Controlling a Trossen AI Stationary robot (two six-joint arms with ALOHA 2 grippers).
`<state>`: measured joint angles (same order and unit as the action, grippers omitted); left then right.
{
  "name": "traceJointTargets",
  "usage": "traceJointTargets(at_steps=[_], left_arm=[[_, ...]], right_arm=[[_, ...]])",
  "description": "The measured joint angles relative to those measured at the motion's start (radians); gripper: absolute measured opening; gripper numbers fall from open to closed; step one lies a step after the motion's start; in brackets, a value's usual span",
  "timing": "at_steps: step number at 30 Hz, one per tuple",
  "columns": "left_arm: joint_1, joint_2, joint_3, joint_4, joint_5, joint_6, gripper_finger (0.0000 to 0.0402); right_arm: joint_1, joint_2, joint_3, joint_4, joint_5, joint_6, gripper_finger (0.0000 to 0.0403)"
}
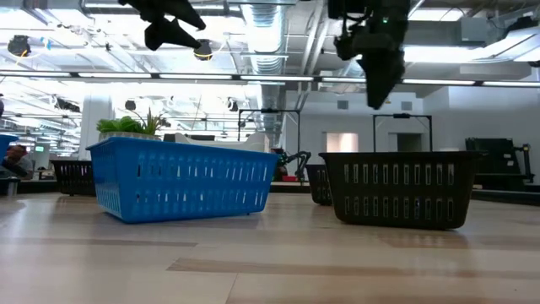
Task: Stack baskets by color
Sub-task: Stack the top right black bin on top of the top left black bin
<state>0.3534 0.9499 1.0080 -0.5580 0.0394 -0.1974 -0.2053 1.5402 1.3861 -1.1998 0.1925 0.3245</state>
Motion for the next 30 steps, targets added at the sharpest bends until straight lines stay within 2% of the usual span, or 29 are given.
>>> traceJointTargets(at_steps=[5,11,15,24,30], left_arm=[[-0.025,0.000,0.000,-0.079,0.001,-0.015,0.0242],[-0.076,-0.004,0.000,-0.051,0.000,-0.132,0.0242],[-0.100,-0.004,0.000,-0.042,0.000,-0.156,0.0242],[-0.140,-0.004,0.000,-0.102,-0.008,-0.124,0.0242],[-0.143,0.001,0.000,-0.235,-0.035,-0.072,0.0242]], right_arm=[[0.065,0.000,0.000,-0.059,0.027,0.052,0.0239],[0.128,0.000,0.000,0.010,0.131,0.017,0.0239],[0.140,0.000,0.000,0.080,0.178,-0.021,0.0239],[0.130,0.000,-0.045,0.151,0.177,-0.031,0.0239],[0.130,0.002,-0.109,0.186,0.171,0.013,0.0239]])
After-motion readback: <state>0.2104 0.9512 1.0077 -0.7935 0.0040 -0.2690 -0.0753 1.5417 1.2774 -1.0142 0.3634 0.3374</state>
